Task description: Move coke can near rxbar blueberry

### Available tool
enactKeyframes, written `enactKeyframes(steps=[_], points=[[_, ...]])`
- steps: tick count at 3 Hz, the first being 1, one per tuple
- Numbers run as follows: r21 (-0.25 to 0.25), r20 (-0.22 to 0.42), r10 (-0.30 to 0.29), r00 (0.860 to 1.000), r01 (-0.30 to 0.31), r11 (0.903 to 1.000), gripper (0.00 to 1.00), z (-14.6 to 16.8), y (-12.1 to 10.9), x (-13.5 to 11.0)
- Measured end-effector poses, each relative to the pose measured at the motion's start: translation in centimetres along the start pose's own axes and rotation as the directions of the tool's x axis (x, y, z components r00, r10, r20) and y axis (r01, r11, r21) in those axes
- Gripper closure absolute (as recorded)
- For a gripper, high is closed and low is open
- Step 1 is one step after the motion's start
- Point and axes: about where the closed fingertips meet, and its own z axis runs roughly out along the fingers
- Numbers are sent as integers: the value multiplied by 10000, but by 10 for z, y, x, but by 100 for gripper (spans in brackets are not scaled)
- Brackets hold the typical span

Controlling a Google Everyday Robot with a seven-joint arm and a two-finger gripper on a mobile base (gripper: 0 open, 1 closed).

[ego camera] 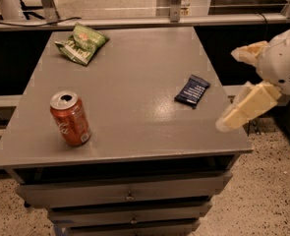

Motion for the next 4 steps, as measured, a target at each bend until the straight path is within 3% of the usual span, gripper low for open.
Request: enactKeyframes(steps=[1,2,3,4], points=[[-592,1759,96,9844,9,9982,0,34,27,-30],[-936,2623,269,9646,-23,9956,0,34,39,-59],[-924,2616,272,9648,-30,9957,0,33,39,-59],[-1086,3046,253,9521,83,9941,0,48,58,-64]])
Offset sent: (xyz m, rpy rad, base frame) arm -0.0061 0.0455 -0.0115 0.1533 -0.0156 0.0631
